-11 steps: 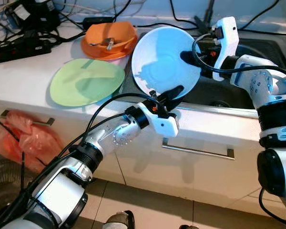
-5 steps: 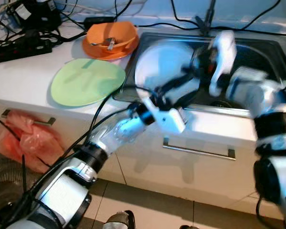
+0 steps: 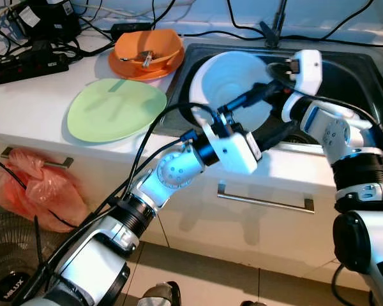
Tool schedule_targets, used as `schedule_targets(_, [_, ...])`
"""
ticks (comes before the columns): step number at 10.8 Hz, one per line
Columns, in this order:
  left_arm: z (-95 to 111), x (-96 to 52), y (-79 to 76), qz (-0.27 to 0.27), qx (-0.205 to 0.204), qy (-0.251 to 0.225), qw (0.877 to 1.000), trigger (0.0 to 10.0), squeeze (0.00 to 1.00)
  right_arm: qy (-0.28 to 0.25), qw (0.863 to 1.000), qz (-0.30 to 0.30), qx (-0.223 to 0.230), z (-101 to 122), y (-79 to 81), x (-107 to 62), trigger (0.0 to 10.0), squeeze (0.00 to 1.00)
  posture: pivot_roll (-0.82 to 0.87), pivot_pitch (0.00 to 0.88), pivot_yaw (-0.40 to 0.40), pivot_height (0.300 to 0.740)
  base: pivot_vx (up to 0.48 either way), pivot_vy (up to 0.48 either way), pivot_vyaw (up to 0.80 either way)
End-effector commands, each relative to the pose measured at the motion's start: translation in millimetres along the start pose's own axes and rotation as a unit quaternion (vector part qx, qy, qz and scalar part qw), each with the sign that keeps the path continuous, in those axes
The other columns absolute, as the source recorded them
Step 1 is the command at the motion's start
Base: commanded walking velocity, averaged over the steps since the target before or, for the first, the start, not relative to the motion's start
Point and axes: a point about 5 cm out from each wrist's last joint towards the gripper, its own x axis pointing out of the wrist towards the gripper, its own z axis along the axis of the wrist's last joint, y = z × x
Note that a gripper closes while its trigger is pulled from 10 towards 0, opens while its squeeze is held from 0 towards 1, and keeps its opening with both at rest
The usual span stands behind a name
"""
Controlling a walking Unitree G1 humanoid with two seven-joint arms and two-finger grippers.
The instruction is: Kitchen organization
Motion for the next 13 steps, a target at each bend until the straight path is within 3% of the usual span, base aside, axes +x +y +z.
schedule_targets(1, [1, -1.8, 9.9, 0.023, -0.015, 0.006, 1.000, 10.0, 1.00, -0.026, 0.999, -0.026, -0.004, 9, -4.8, 0.3, 0.0, 0.00, 0.04, 0.085, 0.079, 0.740, 0.000, 0.000, 0.00])
schedule_targets(5, [-17, -32.5, 24.3, 0.054, -0.050, 0.093, 0.993, 10.0, 1.00, -0.050, 0.986, -0.156, -0.043, 5, -47.4, -15.0, 0.0, 0.00, 0.06, 0.085, 0.077, 0.740, 0.000, 0.000, 0.00])
schedule_targets(7, [-23, -49.0, 28.9, 0.057, -0.059, 0.133, 0.988, 10.0, 1.00, -0.050, 0.978, -0.192, -0.056, 3, -61.6, -22.7, 0.0, 0.00, 0.06, 0.085, 0.080, 0.740, 0.000, 0.000, 0.00])
schedule_targets(9, [-35, -67.9, 26.1, 0.032, -0.085, 0.193, 0.977, 10.0, 1.00, -0.038, 0.970, -0.223, -0.091, -2, -74.0, -31.0, 0.0, 0.00, 0.07, 0.085, 0.083, 0.740, 0.000, 0.000, 0.00])
schedule_targets(10, [-45, -79.5, 15.6, -0.009, -0.100, 0.236, 0.966, 10.0, 1.00, -0.028, 0.969, -0.228, -0.092, -7, -77.4, -33.3, 0.0, 0.00, 0.07, 0.086, 0.084, 0.740, 0.000, 0.000, 0.00])
schedule_targets(11, [-53, -89.4, 7.2, -0.042, -0.152, 0.275, 0.949, 10.0, 1.00, -0.006, 0.967, -0.228, -0.112, -12, -79.6, -34.6, 0.0, 0.00, 0.07, 0.089, 0.087, 0.740, 0.000, 0.000, 0.00])
schedule_targets(12, [-54, -91.5, 4.2, -0.064, -0.158, 0.286, 0.943, 10.0, 1.00, 0.004, 0.968, -0.219, -0.118, -14, -78.8, -34.1, 0.0, 0.00, 0.07, 0.088, 0.089, 0.740, 0.000, 0.000, 0.00])
schedule_targets(13, [-55, -92.1, 4.9, -0.074, -0.165, 0.296, 0.938, 10.0, 1.00, 0.019, 0.970, -0.204, -0.134, -17, -77.2, -32.9, 4.0, 0.00, 0.07, 0.089, 0.093, 0.740, 0.000, 0.000, 0.00])
